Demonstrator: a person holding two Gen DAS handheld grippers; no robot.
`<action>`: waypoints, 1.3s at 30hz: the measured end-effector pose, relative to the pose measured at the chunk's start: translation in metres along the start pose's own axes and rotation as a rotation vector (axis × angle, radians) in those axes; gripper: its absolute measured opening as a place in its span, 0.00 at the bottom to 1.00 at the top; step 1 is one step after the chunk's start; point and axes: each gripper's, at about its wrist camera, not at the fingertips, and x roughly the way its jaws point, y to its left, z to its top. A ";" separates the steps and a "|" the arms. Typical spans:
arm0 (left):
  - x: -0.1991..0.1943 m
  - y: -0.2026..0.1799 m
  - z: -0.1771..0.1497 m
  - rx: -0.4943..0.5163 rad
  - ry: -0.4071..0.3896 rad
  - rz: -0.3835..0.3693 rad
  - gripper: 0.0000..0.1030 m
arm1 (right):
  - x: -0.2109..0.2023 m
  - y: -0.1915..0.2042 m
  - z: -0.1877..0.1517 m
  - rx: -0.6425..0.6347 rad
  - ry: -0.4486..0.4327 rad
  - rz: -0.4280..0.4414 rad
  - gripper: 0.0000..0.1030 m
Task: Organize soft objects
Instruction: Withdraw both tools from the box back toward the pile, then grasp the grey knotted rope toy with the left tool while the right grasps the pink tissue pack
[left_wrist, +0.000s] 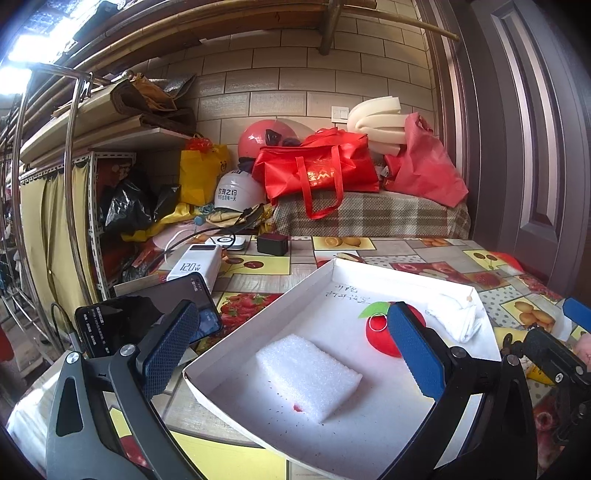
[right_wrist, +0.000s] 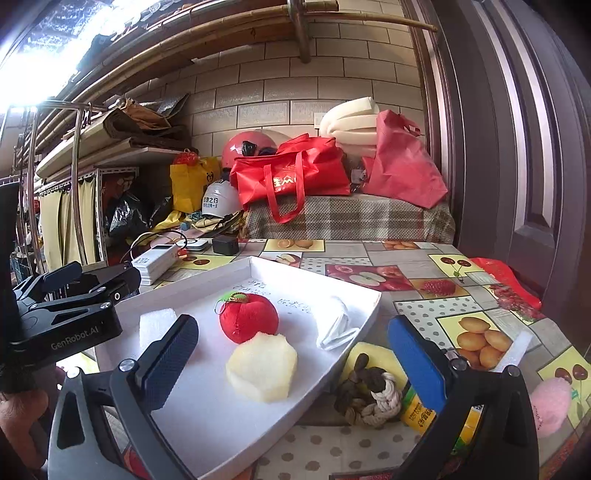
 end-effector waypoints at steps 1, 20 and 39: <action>-0.001 -0.001 0.000 0.002 0.001 -0.004 1.00 | -0.011 -0.005 0.001 0.014 -0.030 -0.001 1.00; -0.046 -0.080 -0.012 0.166 0.036 -0.302 1.00 | -0.099 -0.165 -0.017 0.317 -0.089 -0.273 1.00; -0.061 -0.137 -0.021 0.222 0.136 -0.585 1.00 | -0.091 -0.192 -0.039 0.236 0.318 0.043 1.00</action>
